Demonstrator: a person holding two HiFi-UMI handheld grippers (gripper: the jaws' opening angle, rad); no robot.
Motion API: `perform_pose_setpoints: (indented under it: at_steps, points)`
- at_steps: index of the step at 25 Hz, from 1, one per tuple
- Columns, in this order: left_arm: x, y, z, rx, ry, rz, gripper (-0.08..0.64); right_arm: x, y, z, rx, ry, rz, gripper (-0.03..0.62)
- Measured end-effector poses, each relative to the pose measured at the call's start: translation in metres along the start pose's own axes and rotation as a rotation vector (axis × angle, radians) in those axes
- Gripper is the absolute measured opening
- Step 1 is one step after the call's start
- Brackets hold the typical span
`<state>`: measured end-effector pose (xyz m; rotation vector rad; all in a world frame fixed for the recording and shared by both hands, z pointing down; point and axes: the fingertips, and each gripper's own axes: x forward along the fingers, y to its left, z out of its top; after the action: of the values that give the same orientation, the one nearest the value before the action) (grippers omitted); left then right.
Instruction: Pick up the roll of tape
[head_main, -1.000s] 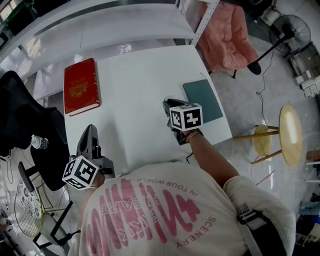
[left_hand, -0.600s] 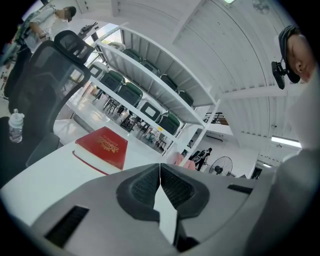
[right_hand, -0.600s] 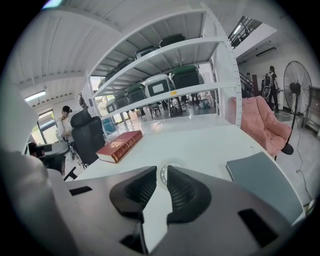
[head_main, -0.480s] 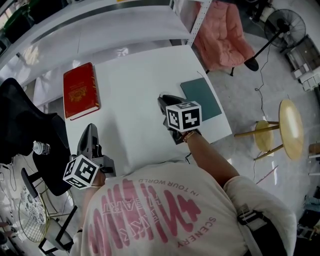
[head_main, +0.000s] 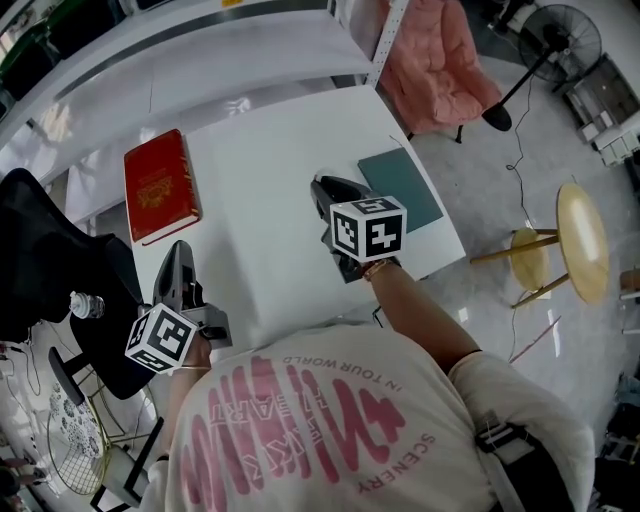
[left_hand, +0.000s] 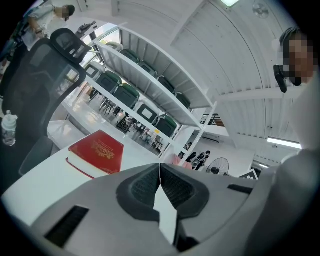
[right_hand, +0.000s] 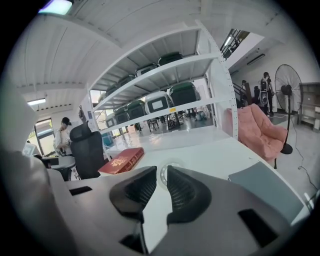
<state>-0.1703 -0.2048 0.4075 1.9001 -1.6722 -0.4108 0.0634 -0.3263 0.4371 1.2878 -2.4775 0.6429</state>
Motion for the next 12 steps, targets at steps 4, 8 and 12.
perform_pose_setpoints:
  at_steps: [4,8,12]
  points:
    - [0.006,-0.003,0.006,0.011,0.001,-0.026,0.025,-0.004,0.005,0.009,0.035,-0.045,-0.008,0.078]
    - [0.009,-0.007,0.010,0.026,0.005,-0.055,0.025,-0.009,0.012,0.016,0.047,-0.086,-0.018,0.077]
    - [0.012,-0.013,0.018,0.040,-0.001,-0.088,0.025,-0.020,0.020,0.028,0.059,-0.138,-0.029,0.078]
